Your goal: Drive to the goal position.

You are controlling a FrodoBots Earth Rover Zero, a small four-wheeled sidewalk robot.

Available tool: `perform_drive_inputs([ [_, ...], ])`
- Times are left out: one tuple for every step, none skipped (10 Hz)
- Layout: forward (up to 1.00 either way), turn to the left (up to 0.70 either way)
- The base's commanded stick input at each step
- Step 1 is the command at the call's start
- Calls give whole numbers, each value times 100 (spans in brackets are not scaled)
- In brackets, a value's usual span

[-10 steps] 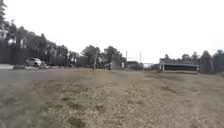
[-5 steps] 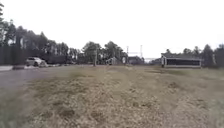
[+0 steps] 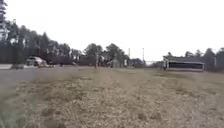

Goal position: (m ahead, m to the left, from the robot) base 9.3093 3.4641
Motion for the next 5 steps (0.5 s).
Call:
perform_drive_inputs([
  [70, 0],
  [70, 0],
  [70, 0],
  [70, 0],
  [70, 0],
])
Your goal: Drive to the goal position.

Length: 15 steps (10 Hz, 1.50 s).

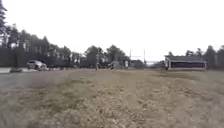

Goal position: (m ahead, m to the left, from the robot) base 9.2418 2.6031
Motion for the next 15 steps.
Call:
perform_drive_inputs([
  [70, 0],
  [70, 0],
  [70, 0],
  [70, 0],
  [70, 0],
  [70, 0],
  [70, 0],
  [70, 0],
  [70, 0],
  [70, 0],
  [70, 0],
  [70, 0],
  [70, 0],
  [70, 0],
  [70, 0],
])
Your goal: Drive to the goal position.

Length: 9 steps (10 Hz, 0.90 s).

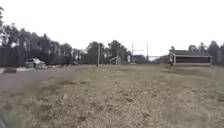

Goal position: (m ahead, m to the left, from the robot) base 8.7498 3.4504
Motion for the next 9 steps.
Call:
perform_drive_inputs([
  [70, 0],
  [70, 0],
  [70, 0],
  [70, 0],
  [70, 0],
  [70, 0],
  [70, 0],
  [70, 0],
  [70, 0],
])
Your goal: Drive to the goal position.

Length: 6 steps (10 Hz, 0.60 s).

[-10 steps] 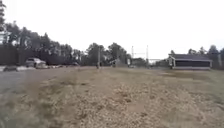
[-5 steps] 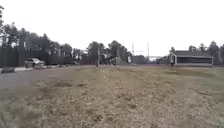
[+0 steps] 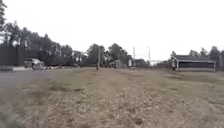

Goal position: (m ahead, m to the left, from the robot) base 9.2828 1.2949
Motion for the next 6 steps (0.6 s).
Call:
perform_drive_inputs([
  [70, 0],
  [70, 0],
  [70, 0],
  [70, 0],
  [70, 0],
  [70, 0],
])
